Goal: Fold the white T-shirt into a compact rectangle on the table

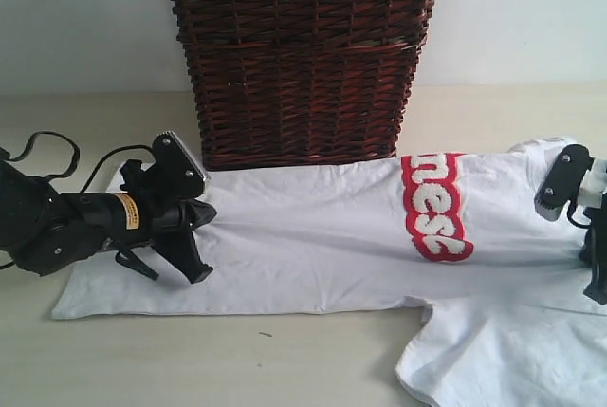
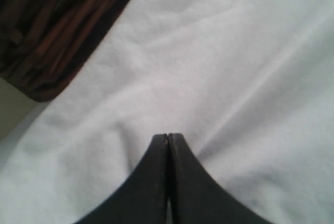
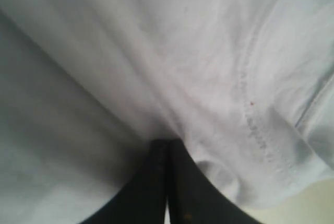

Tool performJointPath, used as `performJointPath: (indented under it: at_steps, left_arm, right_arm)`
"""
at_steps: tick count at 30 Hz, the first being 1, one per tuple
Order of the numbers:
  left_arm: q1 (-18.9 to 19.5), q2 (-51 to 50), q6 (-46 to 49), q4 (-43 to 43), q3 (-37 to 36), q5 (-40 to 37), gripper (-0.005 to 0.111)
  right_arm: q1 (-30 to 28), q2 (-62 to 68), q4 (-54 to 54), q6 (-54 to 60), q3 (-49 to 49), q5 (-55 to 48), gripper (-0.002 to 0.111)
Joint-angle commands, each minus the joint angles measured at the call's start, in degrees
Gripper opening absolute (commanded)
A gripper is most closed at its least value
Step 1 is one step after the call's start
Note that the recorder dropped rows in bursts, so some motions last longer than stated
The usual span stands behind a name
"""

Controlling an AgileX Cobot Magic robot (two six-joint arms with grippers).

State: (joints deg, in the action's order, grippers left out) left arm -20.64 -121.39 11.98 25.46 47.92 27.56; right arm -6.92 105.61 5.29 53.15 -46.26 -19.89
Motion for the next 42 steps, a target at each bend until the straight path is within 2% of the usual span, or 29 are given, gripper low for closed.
performJointPath:
  at_steps: [1, 5, 7, 9, 10, 11, 12, 13, 15, 17, 19, 23, 26, 32, 36, 42]
  left_arm:
    - [1.30, -2.33, 1.26, -2.51, -3.23, -15.17, 0.000]
    - [1.30, -2.33, 1.83, -2.37, -3.23, -15.08, 0.000]
    - [1.20, -0.95, 5.54, -2.28, -3.23, -13.96, 0.000]
    - [1.20, 2.45, 6.07, -2.28, -3.23, -9.53, 0.000]
    - [1.20, 5.62, 6.07, -2.28, -3.23, -3.65, 0.000]
    - [1.20, 7.17, 6.07, -2.28, -3.23, -0.97, 0.000]
    - [1.04, 9.95, 4.85, -2.28, -3.23, 4.10, 0.000]
    - [0.56, 11.25, 2.33, -2.28, -3.23, 3.99, 0.000]
    - [-0.56, 11.38, 0.91, -2.42, -3.34, 0.35, 0.000]
    - [-1.38, 10.78, 0.91, -2.40, -3.39, 0.77, 0.000]
    - [-2.89, 10.88, 0.91, -2.40, -3.39, 0.90, 0.000]
    - [-6.14, 10.89, 0.91, -2.40, -3.39, 0.90, 0.000]
    - [-7.29, 11.35, 0.91, -2.40, -3.39, 0.67, 0.000]
    - [-7.28, 14.31, 1.40, -2.64, -3.39, -3.50, 0.000]
    - [-7.28, 16.07, 2.87, -2.64, -3.39, -4.90, 0.000]
    - [-7.28, 17.77, 2.87, -2.64, -3.39, -4.90, 0.000]
  right_arm:
    - [-0.73, -1.22, 2.15, 6.10, 1.33, -8.93, 0.000]
    - [-0.73, -3.38, 2.15, 6.92, 1.33, -10.42, 0.000]
    - [-0.73, -5.61, 2.15, 7.89, 1.33, -9.71, 0.000]
    - [-0.73, -8.96, 0.73, 10.34, 1.33, -7.92, 0.000]
    - [-0.73, -11.27, -2.05, 12.41, 1.33, -6.64, 0.000]
    - [-0.73, -12.53, -5.29, 14.45, 1.33, -6.07, 0.000]
    - [-0.73, -14.30, -15.39, 20.94, 1.33, -7.13, 0.000]
    - [-0.73, -14.65, -27.31, 30.65, 1.33, -11.79, 0.000]
    - [-0.73, -12.54, -44.12, 46.31, 1.33, -26.15, 0.000]
    - [0.75, -9.31, -52.02, 50.31, 1.33, -28.14, 0.000]
    - [3.60, -6.07, -56.12, 50.40, 1.33, -22.74, 0.000]
    - [9.29, -1.60, -55.46, 50.54, 1.33, -22.61, 0.000]
    - [11.86, 0.07, -54.23, 48.15, 1.33, -16.62, 0.000]
    - [12.28, 0.34, -47.44, 45.64, 1.33, -15.37, 0.000]
    - [12.28, 0.42, -38.55, 37.51, 1.33, -15.70, 0.000]
    - [12.28, 0.42, -25.60, 34.51, 1.33, -23.82, 0.000]
